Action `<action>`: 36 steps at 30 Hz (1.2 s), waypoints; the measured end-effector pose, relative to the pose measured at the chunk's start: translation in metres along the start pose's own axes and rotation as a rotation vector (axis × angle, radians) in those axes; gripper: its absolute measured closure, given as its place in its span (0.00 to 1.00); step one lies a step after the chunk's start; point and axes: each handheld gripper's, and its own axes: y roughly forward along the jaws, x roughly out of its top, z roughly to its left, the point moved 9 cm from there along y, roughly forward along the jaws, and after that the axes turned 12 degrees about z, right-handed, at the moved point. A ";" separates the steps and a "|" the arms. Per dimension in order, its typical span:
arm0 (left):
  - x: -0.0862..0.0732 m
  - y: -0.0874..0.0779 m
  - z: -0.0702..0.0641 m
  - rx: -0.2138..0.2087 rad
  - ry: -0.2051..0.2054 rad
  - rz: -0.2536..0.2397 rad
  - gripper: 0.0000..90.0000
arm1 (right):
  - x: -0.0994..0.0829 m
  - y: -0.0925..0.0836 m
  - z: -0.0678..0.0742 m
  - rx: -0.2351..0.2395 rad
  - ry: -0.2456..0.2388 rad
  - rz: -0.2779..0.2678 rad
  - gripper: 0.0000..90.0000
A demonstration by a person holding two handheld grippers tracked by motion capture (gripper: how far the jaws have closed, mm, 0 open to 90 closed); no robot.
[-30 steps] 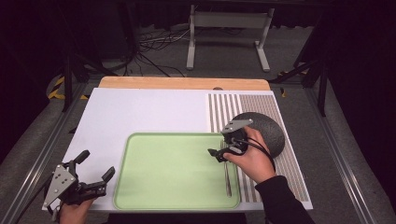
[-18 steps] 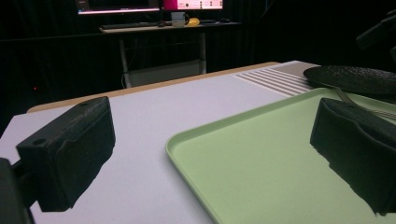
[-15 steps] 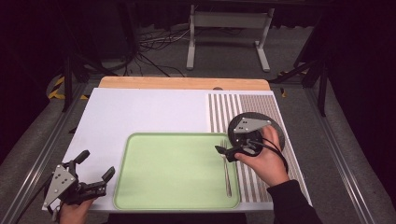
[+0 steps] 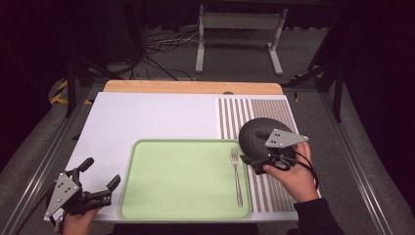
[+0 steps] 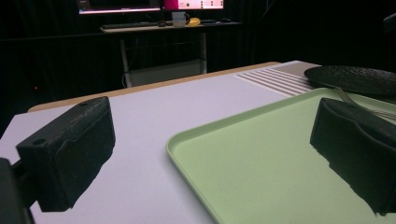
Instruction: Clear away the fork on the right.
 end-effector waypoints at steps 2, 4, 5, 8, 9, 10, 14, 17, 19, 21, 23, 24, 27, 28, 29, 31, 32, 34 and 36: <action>0.000 0.000 0.000 0.001 -0.001 0.000 0.01 | -0.005 -0.004 -0.003 0.001 0.023 -0.020 0.12; 0.000 0.000 0.000 0.002 0.000 0.000 0.01 | -0.009 -0.008 -0.005 -0.003 0.037 -0.039 0.12; 0.000 0.000 0.000 0.001 -0.001 -0.001 0.01 | -0.011 -0.010 -0.006 -0.003 0.043 -0.048 0.12; 0.000 0.000 0.000 0.002 -0.001 0.001 0.01 | -0.018 -0.015 -0.010 -0.010 0.060 -0.071 0.11; 0.000 0.000 0.000 0.002 -0.002 0.001 0.01 | -0.020 -0.017 -0.011 -0.013 0.066 -0.080 0.11; 0.000 0.000 0.000 0.002 -0.001 0.000 0.01 | -0.021 -0.018 -0.012 -0.014 0.070 -0.087 0.11; 0.000 0.000 0.000 0.002 -0.001 0.000 0.01 | -0.031 -0.022 -0.016 -0.022 0.090 -0.111 0.09; 0.000 0.000 0.000 0.002 -0.001 0.000 0.01 | -0.037 -0.023 -0.017 -0.022 0.097 -0.127 0.08; 0.000 0.000 0.000 0.002 -0.001 0.001 0.01 | -0.041 -0.024 -0.018 -0.017 0.105 -0.136 0.07; 0.000 0.000 0.000 0.003 -0.001 0.001 0.01 | -0.045 -0.024 -0.018 -0.017 0.108 -0.145 0.06; 0.000 0.000 0.000 0.003 -0.001 0.001 0.01 | -0.050 -0.023 -0.018 -0.016 0.112 -0.157 0.05; 0.000 0.000 0.000 0.003 -0.001 0.001 0.01 | -0.052 -0.023 -0.018 -0.016 0.118 -0.160 0.05; 0.000 0.000 0.000 0.003 -0.001 0.001 0.01 | -0.055 -0.023 -0.018 -0.012 0.129 -0.174 0.05; 0.000 0.000 0.000 0.004 -0.001 0.001 0.01 | -0.059 -0.023 -0.018 -0.012 0.143 -0.192 0.04; 0.000 0.000 0.000 0.004 -0.001 0.001 0.01 | -0.061 -0.022 -0.018 -0.011 0.150 -0.201 0.04; 0.000 0.000 0.000 0.003 -0.002 0.002 0.01 | -0.063 -0.022 -0.019 -0.013 0.156 -0.204 0.04; 0.000 0.000 0.000 0.004 -0.002 0.001 0.01 | -0.068 -0.022 -0.019 -0.012 0.170 -0.211 0.04; -0.001 0.000 0.000 0.005 -0.002 0.002 0.01 | -0.070 -0.022 -0.020 -0.014 0.175 -0.214 0.04; -0.001 0.000 0.001 0.006 -0.003 0.000 0.01 | -0.077 -0.023 -0.022 -0.011 0.186 -0.235 0.04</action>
